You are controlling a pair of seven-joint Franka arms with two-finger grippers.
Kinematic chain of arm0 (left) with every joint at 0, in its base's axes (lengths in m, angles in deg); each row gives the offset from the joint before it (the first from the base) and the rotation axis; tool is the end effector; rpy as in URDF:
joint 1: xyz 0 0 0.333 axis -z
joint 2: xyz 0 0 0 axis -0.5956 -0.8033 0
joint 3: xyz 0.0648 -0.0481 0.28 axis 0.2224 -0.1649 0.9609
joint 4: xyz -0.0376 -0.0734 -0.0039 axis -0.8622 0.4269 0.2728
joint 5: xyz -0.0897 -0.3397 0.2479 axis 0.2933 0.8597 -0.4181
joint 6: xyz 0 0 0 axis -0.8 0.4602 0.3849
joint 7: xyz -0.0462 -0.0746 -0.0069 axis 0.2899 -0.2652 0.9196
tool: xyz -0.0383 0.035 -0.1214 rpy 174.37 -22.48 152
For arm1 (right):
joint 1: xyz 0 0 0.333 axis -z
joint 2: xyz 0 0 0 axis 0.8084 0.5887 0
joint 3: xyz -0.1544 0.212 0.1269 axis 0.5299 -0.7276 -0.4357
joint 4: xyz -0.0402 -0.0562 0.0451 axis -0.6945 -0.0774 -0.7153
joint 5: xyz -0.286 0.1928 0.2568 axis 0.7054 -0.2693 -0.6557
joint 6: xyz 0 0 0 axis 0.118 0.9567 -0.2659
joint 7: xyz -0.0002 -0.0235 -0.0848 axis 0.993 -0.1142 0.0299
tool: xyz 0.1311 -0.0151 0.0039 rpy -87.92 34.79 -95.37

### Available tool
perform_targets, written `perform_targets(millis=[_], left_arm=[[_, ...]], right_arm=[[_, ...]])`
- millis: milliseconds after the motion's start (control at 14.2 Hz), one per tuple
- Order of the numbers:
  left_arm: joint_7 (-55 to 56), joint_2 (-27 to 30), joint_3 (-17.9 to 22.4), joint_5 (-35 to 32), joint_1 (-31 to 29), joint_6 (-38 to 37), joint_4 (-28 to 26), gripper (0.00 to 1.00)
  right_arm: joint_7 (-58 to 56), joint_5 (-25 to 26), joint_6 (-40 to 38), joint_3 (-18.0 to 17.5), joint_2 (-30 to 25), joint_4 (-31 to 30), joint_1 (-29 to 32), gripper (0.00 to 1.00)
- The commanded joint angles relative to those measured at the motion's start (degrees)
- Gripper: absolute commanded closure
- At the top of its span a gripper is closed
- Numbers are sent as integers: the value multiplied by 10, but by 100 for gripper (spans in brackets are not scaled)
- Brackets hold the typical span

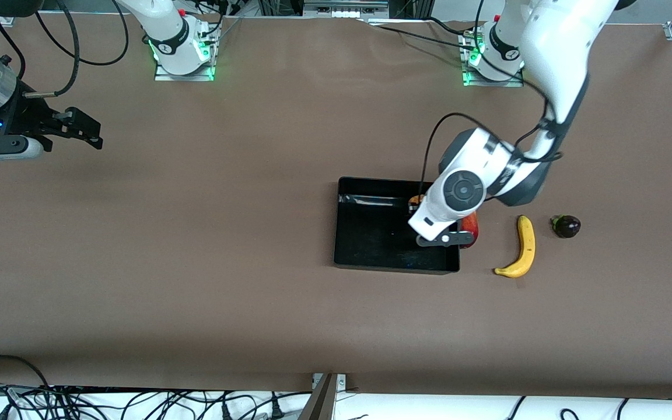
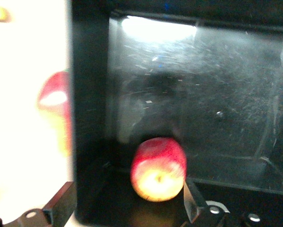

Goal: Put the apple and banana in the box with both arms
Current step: 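Carry the apple into the black box with the left gripper and open it, then move the left gripper to the yellow banana and grasp it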

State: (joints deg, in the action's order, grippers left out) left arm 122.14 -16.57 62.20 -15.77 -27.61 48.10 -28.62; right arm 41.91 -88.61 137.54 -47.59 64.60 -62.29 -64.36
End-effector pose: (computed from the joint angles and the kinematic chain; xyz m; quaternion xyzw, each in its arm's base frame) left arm 0.6164 -0.2786 0.2388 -0.9906 -0.0441 0.1208 0.0470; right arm 0.5943 0.0573 0.5437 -0.9996 -0.0280 0.0091 0.0040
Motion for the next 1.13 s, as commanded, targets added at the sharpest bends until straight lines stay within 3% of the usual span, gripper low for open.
perform_targets(millis=[0,282,493,775,915,1056], left_arm=[[-87,7,5,-7,-36,-79,54,0],[-293,-18,6,-82,-115,-44,51,0],[-424,-56,7,-90,-163,15,43,0],[-482,-68,7,-98,-216,176,-57,0],[-483,-73,7,-118,-222,192,-63,0],[-482,-78,7,-126,-223,192,-64,39]], right_arm=[[5,0,-4,-5,5,14,6,0],[4,1,-3,-5,5,14,5,0],[4,1,-1,-5,5,14,5,0],[2,2,-1,-5,5,14,6,0],[2,2,-1,-5,5,14,6,0],[1,2,1,-5,5,14,7,0]])
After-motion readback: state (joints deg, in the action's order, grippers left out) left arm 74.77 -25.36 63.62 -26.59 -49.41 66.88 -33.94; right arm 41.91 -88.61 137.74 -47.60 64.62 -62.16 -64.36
